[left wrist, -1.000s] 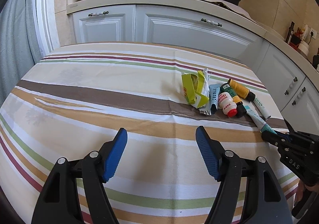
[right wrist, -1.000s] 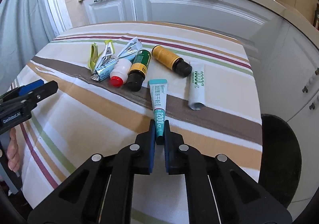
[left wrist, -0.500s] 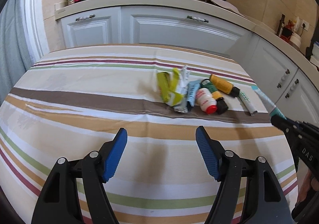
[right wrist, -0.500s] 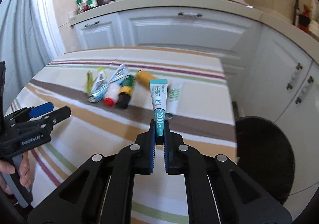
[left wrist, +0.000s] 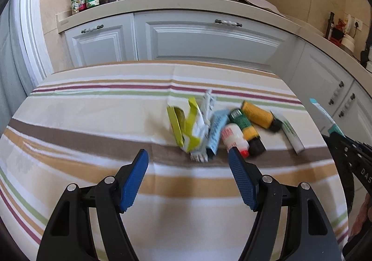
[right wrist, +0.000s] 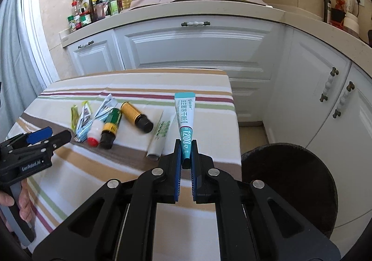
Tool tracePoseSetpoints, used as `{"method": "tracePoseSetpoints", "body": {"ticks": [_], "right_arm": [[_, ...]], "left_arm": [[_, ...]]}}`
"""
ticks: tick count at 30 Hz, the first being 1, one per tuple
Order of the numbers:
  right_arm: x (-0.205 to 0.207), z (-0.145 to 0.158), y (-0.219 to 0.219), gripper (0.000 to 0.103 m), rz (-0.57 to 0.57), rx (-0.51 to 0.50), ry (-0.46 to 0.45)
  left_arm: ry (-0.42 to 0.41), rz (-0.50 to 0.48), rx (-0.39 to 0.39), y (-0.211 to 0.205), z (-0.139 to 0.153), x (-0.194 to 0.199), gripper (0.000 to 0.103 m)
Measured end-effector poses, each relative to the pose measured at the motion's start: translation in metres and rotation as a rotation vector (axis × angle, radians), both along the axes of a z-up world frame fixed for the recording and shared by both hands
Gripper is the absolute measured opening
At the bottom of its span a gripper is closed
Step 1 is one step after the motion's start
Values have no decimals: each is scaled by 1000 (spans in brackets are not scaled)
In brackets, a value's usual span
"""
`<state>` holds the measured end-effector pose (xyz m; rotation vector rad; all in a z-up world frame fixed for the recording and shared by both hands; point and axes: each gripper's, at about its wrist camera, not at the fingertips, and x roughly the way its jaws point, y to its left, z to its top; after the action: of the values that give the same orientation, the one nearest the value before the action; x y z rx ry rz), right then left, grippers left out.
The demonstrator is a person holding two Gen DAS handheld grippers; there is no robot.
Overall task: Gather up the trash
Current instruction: 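Grasp the crumpled yellow-green wrapper with the left gripper while the right holds the teal tube, then carry the teal tube and yellow wrapper over the bin and open both grippers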
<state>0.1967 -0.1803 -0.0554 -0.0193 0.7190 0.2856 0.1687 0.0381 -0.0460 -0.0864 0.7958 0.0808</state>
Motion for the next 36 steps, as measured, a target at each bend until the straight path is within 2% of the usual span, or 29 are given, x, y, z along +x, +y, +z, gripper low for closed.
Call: {"method": "tracePoseSetpoints", "body": {"ticks": [13, 15, 20, 30, 36], "right_arm": [[32, -7, 0, 7, -11, 10, 11], [36, -7, 1, 7, -11, 12, 13], [38, -9, 2, 7, -7, 14, 20], [30, -5, 0, 7, -17, 22, 3], [15, 4, -6, 7, -31, 33, -20]], "left_arm": [[38, 24, 35, 10, -12, 40, 69], [48, 21, 22, 12, -13, 43, 65], [73, 5, 4, 12, -17, 45, 41], [13, 25, -11, 16, -3, 26, 37], [-27, 1, -6, 8, 13, 9, 37]]}}
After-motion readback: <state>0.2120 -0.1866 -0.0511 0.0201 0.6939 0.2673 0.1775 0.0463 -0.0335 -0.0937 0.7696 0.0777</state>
